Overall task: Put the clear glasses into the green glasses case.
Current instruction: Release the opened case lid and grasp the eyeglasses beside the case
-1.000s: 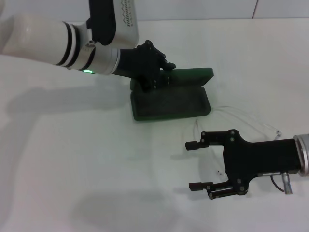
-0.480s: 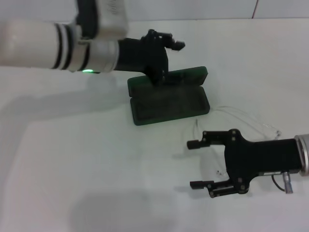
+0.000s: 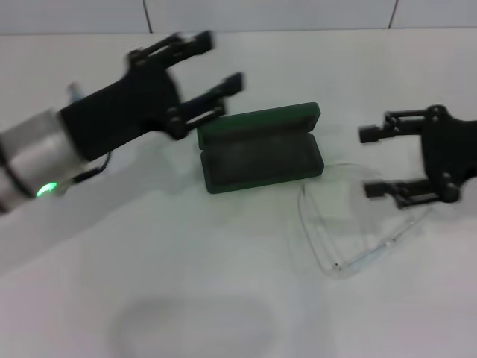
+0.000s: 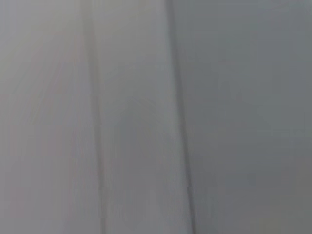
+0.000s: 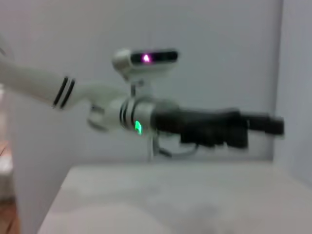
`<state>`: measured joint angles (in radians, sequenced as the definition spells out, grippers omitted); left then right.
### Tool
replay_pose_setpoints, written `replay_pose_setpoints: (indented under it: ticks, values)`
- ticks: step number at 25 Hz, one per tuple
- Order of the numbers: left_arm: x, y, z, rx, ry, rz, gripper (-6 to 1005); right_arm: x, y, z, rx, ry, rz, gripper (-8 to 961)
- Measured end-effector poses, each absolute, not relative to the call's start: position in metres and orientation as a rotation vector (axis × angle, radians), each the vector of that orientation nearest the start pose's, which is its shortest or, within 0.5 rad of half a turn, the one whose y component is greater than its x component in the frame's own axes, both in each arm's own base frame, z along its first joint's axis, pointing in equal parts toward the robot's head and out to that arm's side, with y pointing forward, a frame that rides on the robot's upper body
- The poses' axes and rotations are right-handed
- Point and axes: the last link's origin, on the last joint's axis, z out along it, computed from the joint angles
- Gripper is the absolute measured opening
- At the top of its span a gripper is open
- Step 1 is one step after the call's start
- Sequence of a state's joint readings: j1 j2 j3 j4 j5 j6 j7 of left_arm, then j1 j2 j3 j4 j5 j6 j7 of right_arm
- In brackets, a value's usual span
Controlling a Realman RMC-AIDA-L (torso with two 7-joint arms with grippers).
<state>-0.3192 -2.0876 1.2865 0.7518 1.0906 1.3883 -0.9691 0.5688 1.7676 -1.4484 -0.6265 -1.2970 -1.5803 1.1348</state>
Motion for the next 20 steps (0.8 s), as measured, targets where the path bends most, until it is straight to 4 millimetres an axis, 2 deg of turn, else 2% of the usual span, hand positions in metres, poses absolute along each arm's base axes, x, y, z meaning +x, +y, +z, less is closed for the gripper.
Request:
replay_pose_setpoints:
  ticks: [3,8,13,16,20]
  values:
    - [-0.241,0.305,0.001,-2.26,-0.247,-1.187,690,0.211,0.349,0.058,-3.076,-0.172,0.401,760]
    - [-0.259,0.293,0.003,-2.2,-0.311,-1.216,686,0.185,0.352,0.06,-3.12,-0.305,-0.155,755]
    - [-0.262,0.29,0.003,-2.198,-0.318,-1.212,686,0.164,0.343,0.038,-3.145,-0.41,-0.465,744]
    - [-0.262,0.29,0.002,-2.198,-0.322,-1.212,686,0.162,0.339,0.021,-3.134,-0.44,-0.65,734]
    - [-0.263,0.289,0.002,-2.196,-0.327,-1.213,686,0.161,0.34,0.002,-3.095,-0.483,-0.758,722]
